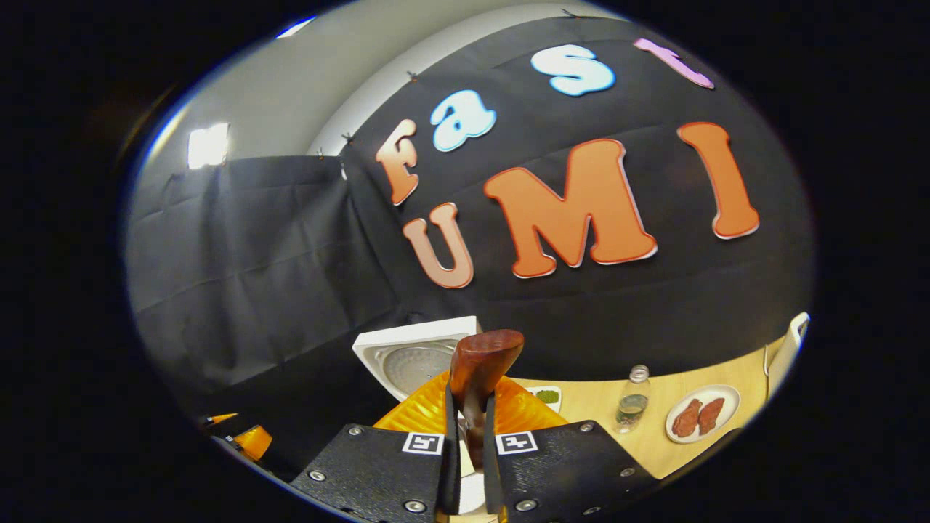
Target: Close the left gripper, press the button to open the rice cooker; take a wooden spoon from the chopstick holder with the right hand, scoop a spoonful of rice and pour it into the rice cooker, then put the wooden spoon back into the chopstick holder.
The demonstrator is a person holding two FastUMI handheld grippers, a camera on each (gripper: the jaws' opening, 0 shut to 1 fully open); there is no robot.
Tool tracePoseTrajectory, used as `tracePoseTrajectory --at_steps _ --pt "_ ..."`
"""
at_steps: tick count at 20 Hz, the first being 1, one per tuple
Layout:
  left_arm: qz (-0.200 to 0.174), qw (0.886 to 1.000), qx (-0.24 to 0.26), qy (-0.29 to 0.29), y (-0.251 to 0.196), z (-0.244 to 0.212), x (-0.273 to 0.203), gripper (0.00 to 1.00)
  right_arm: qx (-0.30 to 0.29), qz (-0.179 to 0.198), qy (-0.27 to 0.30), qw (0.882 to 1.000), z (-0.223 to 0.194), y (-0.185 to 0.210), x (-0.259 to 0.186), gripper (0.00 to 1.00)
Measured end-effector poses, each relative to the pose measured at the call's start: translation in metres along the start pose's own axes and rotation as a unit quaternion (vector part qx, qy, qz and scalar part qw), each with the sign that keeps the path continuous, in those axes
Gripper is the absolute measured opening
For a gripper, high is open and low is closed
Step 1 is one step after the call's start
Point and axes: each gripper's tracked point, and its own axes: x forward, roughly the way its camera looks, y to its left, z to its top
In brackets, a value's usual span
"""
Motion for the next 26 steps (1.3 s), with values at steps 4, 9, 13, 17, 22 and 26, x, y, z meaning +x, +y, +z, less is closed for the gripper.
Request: tracePoseTrajectory --at_steps 4,9,13,17,22,26 --pt "-0.02 1.0 0.004 0.013 -0.029 -0.007 -0.01 1.0 0.047 -0.058 0.003 0.997 -0.004 -0.07 -0.044 0.12" --pt "-0.039 0.999 0.011 0.037 -0.066 -0.014 -0.017 1.0 0.086 -0.154 0.01 0.984 -0.026 -0.166 -0.11 0.12" --pt "-0.053 0.998 0.015 0.043 -0.093 -0.016 -0.02 0.96 0.112 -0.222 0.015 0.968 -0.05 -0.23 -0.165 0.12" --pt "-0.073 0.995 0.024 0.062 -0.126 -0.025 -0.021 1.0 0.142 -0.267 0.028 0.953 -0.078 -0.274 -0.207 0.12" --pt "-0.09 0.994 0.03 0.057 -0.154 -0.022 -0.029 1.0 0.15 -0.302 0.043 0.94 -0.106 -0.306 -0.245 0.12" --pt "-0.09 0.994 0.03 0.057 -0.158 -0.023 -0.031 0.96 0.171 -0.326 0.039 0.929 -0.123 -0.31 -0.281 0.12"
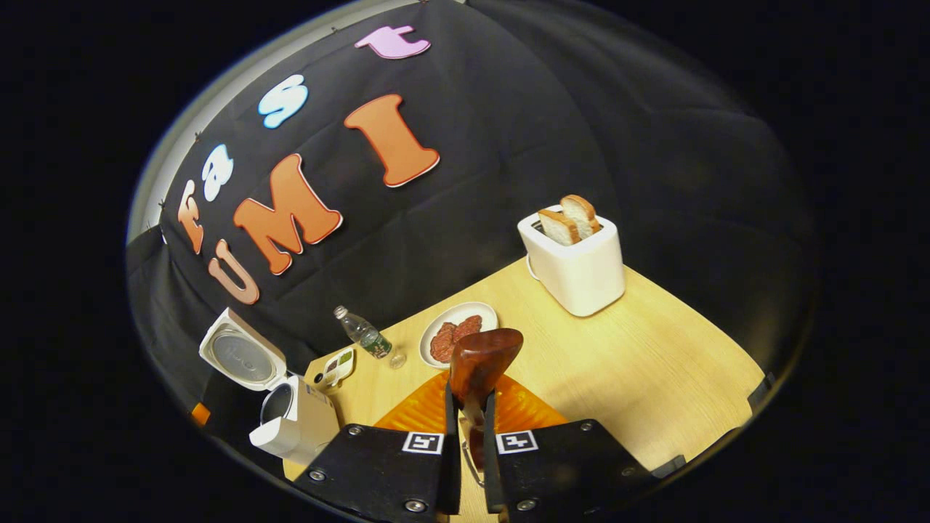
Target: Close the left gripper, press the button to open the rice cooker; take a wooden spoon from the chopstick holder with the right hand, scoop a spoonful of rice and pour it into the rice cooker, then put the wooden spoon back into the chopstick holder.
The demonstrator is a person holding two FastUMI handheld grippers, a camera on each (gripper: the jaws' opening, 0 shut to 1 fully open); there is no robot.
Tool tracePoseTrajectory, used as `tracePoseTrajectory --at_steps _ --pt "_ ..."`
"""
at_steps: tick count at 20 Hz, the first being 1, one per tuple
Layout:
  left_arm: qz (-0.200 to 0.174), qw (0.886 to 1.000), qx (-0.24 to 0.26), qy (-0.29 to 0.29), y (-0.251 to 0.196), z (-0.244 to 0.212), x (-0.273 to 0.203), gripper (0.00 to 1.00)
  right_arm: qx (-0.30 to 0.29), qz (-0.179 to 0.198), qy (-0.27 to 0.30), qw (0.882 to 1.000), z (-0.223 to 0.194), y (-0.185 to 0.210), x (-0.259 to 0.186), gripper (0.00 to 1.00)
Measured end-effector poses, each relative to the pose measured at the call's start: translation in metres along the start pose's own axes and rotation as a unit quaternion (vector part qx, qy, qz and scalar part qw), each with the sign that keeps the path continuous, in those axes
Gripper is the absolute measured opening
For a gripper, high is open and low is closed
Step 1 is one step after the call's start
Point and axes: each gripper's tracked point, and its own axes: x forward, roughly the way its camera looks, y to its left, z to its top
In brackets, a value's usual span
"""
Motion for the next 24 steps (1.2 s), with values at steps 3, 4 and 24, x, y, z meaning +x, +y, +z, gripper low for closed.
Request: tracePoseTrajectory --at_steps 3,4,24 --pt "0.001 1.0 -0.005 0.003 -0.001 -0.001 0.0 1.0 0.002 -0.006 0.005 1.0 -0.014 -0.012 -0.001 0.12" --pt "0.001 1.0 -0.005 0.003 -0.001 -0.002 0.001 1.0 0.006 -0.004 0.007 1.0 -0.018 -0.011 0.0 0.12" --pt "-0.003 0.997 -0.075 -0.037 0.042 0.117 0.081 1.0 -0.012 -0.061 0.042 0.997 -0.017 -0.026 0.02 0.81"
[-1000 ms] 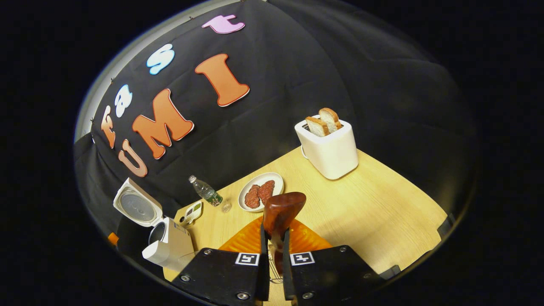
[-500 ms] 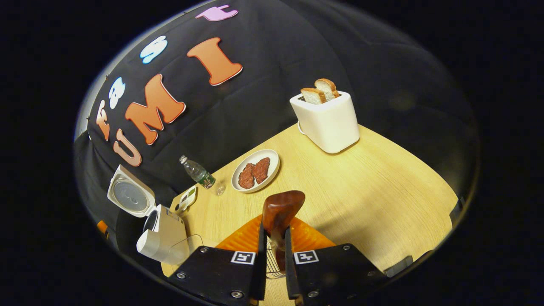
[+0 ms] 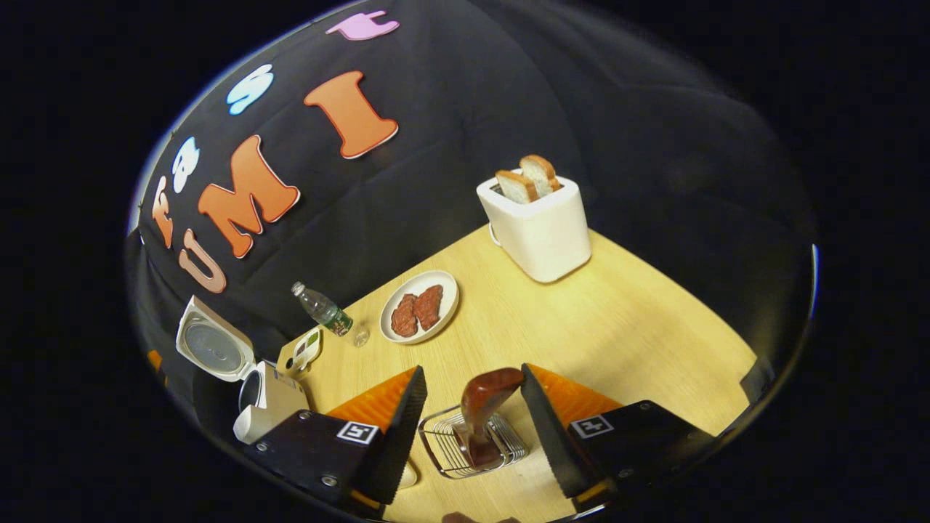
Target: Close the left gripper, press the button to open the rice cooker; take a wooden spoon from the chopstick holder with the right hand, scoop a spoonful of rice and pour it into the rice cooker, then put the wooden spoon back into the chopstick holder.
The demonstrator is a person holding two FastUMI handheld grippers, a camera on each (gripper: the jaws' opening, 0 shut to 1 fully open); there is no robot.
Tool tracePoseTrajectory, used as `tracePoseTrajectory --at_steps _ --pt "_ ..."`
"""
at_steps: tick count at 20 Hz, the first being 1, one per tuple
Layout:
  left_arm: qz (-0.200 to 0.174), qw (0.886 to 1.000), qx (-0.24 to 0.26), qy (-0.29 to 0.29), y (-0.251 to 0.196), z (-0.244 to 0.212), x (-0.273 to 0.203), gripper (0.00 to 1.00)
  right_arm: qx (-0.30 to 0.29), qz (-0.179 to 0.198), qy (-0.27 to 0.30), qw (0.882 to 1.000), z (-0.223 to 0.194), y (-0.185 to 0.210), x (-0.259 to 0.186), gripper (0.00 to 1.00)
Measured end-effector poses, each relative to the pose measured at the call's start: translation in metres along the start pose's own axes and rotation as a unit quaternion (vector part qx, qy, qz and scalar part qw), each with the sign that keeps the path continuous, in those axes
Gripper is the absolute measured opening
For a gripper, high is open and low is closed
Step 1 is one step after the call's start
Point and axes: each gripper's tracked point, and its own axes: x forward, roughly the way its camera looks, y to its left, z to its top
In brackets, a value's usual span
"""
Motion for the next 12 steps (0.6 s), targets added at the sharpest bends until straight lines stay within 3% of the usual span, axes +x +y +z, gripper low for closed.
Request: tracePoseTrajectory --at_steps 2,7,12 --pt "-0.009 1.0 -0.017 0.011 0.001 0.016 0.026 0.96 -0.037 -0.005 -0.033 0.999 0.025 0.007 -0.012 0.87" --pt "-0.027 0.999 -0.029 0.02 -0.003 0.05 0.105 0.98 -0.135 0.006 -0.1 0.986 0.073 0.048 -0.044 0.88" --pt "-0.019 0.997 -0.02 0.067 -0.006 0.047 0.2 0.98 -0.149 0.023 -0.127 0.98 0.094 0.08 -0.06 0.88"
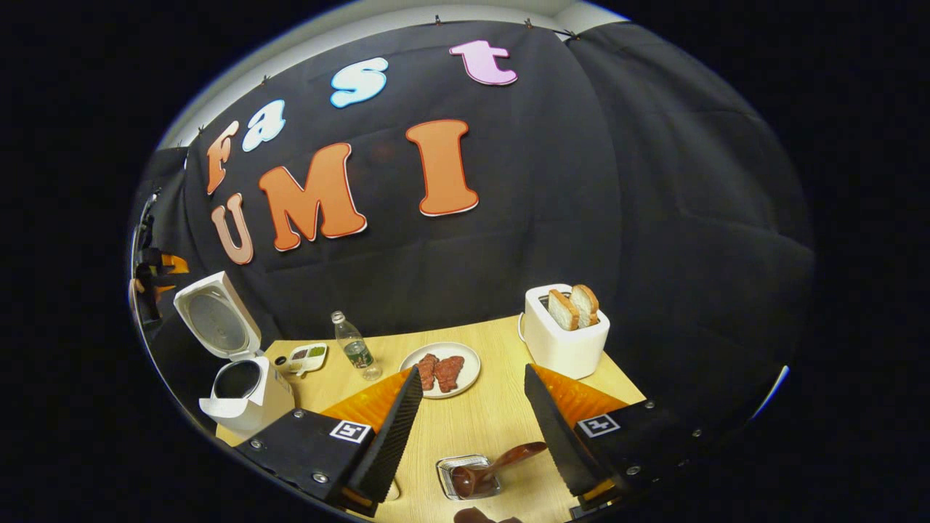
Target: Close the left gripper, press the button to open the rice cooker; take a wooden spoon from the chopstick holder with the right hand, scoop a spoonful of rice and pour it into the rice cooker, then put the wooden spoon back into the chopstick holder.
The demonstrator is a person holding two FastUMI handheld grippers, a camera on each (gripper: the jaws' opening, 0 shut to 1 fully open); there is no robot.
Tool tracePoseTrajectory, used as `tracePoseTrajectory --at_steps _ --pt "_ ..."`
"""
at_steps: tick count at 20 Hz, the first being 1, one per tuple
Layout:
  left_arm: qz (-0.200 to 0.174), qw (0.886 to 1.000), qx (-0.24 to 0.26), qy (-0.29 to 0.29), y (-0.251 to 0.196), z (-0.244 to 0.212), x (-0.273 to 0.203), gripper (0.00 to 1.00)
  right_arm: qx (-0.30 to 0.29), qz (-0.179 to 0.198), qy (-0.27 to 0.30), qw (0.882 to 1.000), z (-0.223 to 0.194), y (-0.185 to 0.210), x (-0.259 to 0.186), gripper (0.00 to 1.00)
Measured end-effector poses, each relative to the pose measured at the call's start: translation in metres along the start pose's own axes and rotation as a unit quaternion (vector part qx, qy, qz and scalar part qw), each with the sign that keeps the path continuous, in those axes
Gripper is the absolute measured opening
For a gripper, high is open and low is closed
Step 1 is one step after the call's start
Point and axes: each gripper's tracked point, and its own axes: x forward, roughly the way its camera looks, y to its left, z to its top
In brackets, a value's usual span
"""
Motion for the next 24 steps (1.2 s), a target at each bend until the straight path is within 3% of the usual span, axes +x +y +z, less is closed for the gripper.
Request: tracePoseTrajectory --at_steps 3,5,10,14,17,22,24 --pt "0.02 0.999 0.04 0.009 -0.001 0.009 0.038 0.99 -0.004 0.001 -0.008 1.0 0.01 0.003 -0.001 0.88" --pt "0.023 0.994 0.078 0.069 -0.004 -0.012 0.057 0.96 -0.009 0.0 -0.011 1.0 0.015 0.004 0.0 0.88" --pt "0.046 0.99 0.075 0.111 -0.002 -0.026 0.043 0.99 -0.015 0.016 -0.006 1.0 0.009 0.02 0.003 0.88" --pt "0.045 0.979 0.051 0.19 -0.002 -0.06 0.017 0.98 -0.023 0.046 0.003 0.999 0.006 0.04 0.008 0.88" --pt "0.06 0.954 0.034 0.293 0.003 -0.11 -0.023 0.98 -0.031 0.074 0.004 0.997 0.002 0.055 -0.001 0.88" --pt "0.047 0.92 -0.002 0.39 0.0 -0.213 -0.069 1.0 -0.054 0.11 0.02 0.992 -0.012 0.08 0.0 0.88" --pt "0.072 0.896 0.007 0.437 0.014 -0.265 -0.082 1.0 -0.062 0.12 0.025 0.99 -0.014 0.092 0.01 0.88"
